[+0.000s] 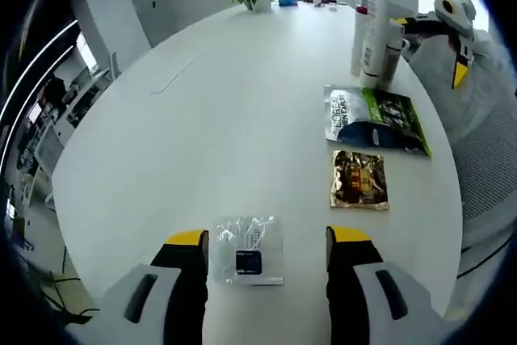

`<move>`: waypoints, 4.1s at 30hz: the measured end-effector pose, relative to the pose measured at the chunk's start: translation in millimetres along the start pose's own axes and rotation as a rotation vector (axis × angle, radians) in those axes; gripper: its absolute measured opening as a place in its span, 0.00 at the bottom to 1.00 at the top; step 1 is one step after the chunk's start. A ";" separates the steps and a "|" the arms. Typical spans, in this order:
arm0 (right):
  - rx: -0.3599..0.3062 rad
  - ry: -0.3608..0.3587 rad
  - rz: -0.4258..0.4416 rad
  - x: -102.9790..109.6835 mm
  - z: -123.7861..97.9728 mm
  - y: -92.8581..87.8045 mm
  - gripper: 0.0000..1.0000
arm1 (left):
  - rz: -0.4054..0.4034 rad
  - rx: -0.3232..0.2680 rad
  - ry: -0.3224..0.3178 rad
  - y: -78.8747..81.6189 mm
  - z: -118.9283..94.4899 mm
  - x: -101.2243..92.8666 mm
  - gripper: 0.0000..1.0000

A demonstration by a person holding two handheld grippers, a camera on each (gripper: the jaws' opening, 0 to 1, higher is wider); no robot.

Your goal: Arrange the skincare products in the storage area until every visible bottle or jar stands upright without overlapping.

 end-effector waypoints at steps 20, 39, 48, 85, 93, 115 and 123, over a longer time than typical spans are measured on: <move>-0.029 -0.010 0.030 -3.0 -1.1 2.0 1.00 | -0.116 0.070 -0.042 -7.4 15.2 16.0 0.58; -0.029 -0.029 0.045 -5.9 -0.9 1.7 1.00 | -0.078 0.133 -0.086 -5.4 11.8 17.6 0.40; -0.034 -0.025 0.033 -4.8 -1.3 2.6 1.00 | -0.063 0.166 -0.094 -14.4 7.2 18.3 0.39; -0.037 -0.020 0.006 -2.2 -2.6 4.5 1.00 | 0.056 0.161 -0.175 -40.1 -34.5 -76.3 0.39; -0.048 -0.011 -0.002 0.3 -3.5 6.3 1.00 | 0.100 0.154 -0.211 -33.8 -33.3 -101.1 0.39; -0.061 0.009 -0.028 2.4 -4.1 9.0 1.00 | 0.178 0.088 -0.254 16.9 -4.9 -148.8 0.39; -0.066 0.009 -0.030 2.1 -4.8 9.3 1.00 | 0.182 0.071 -0.245 27.0 2.3 -148.6 0.39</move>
Point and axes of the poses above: the point that each gripper's makers call its tool centre point, and the gripper's own axes: z roughly forward along the fingers, x roughly to its left, y roughly out of its top, the point moved 10 cm from there along -z, roughly backward along the fingers, and after that the axes turned 3 degrees about y, right-handed, at the moved point
